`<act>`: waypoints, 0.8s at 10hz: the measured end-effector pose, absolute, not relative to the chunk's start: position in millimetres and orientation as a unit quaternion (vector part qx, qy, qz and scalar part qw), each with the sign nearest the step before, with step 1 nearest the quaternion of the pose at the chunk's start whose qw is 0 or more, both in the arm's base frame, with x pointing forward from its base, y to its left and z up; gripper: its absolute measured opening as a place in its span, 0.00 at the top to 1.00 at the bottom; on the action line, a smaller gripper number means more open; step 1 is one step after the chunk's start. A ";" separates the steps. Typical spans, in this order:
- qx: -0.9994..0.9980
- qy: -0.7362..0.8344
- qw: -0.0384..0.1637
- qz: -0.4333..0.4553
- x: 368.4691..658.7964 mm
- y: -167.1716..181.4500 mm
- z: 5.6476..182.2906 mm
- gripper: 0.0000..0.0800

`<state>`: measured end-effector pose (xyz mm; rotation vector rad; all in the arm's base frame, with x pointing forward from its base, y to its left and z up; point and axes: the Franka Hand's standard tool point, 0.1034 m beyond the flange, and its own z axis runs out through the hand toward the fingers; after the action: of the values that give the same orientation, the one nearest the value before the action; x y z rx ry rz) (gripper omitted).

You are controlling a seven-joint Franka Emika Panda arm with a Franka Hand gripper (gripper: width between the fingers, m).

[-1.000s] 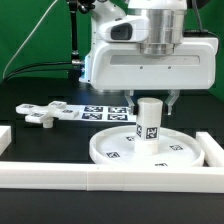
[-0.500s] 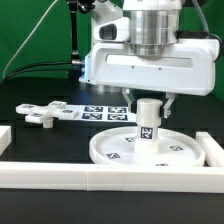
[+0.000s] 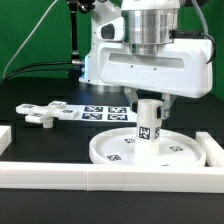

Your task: Assemble round table

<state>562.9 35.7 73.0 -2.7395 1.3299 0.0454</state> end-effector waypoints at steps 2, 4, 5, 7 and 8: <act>-0.850 0.521 0.068 0.025 562.8 33.6 72.7 0.49; -0.782 0.616 0.088 0.042 562.5 34.1 72.1 0.49; -0.761 0.640 0.093 0.047 562.5 35.2 72.1 0.49; -0.722 0.683 0.091 0.053 562.5 37.2 72.1 0.49; -0.706 0.700 0.092 0.056 562.7 37.2 72.3 0.49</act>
Offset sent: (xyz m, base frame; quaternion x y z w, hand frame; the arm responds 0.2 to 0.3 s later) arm -0.0039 -0.0037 -0.0085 0.0422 -0.0405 0.3080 0.9496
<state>562.7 37.2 72.3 -2.0948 2.0796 0.1670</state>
